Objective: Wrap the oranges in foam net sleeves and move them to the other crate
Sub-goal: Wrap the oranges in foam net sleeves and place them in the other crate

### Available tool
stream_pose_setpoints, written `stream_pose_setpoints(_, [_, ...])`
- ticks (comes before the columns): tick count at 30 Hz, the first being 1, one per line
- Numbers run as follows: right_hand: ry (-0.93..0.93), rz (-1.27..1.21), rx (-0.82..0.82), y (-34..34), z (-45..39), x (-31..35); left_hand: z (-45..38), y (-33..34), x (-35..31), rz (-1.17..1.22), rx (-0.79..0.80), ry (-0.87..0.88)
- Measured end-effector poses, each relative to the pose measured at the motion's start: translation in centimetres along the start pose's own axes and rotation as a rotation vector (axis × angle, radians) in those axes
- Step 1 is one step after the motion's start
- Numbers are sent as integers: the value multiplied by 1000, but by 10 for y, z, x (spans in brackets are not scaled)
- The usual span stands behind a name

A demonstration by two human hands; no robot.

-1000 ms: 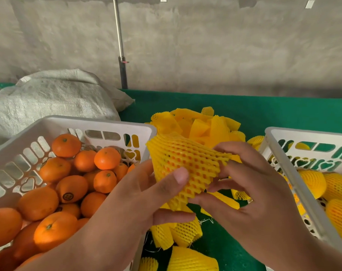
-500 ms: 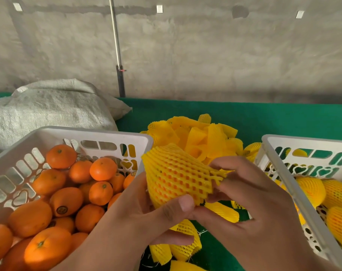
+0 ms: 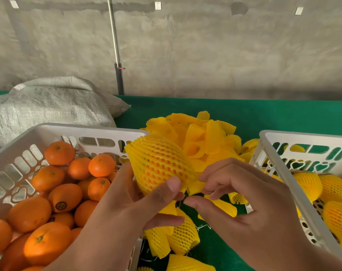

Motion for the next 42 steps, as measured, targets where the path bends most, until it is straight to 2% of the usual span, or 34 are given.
stream_pose_setpoints(4, [163,-41,31,-1,2,-1,0,-2,2,-173,1,134])
stream_pose_setpoints(7, [252,-59,117,-1,4,-3,3,-2,1,-357,51,251])
stream_pose_setpoints(11, [260,-28,215,0,3,-1,7,2,2,-461,41,303])
stream_pose_setpoints(16, [253,34,268,0,5,1,15,5,0,-708,-11,484])
stream_pose_setpoints(19, [245,24,280,0,7,-1,16,4,-1,-779,-29,574])
stream_pose_setpoints(24, [319,-18,294,-1,11,-8,9,1,4,-732,-78,498])
stream_pose_setpoints(27, [279,9,265,0,11,-11,5,-3,7,-629,-24,379])
stream_pose_setpoints(29, [248,23,254,1,10,-12,1,-6,7,-502,15,274])
stream_pose_setpoints(33, [179,24,282,1,9,-8,-3,-5,3,-152,-67,103])
stream_pose_setpoints(37, [142,39,335,1,9,-3,4,-4,1,-314,-106,177])
stream_pose_setpoints(42, [176,74,394,1,9,-2,7,-3,-3,-340,-154,226])
Point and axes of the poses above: each hand's wrist, its own z-axis away from the middle knuckle, its own y-axis out of the palm, x = y × z, the point moved 1 cm from there along -z, towards the middle knuckle, and after that the axes turned 15 degrees about -x, right-handed, at the moved point
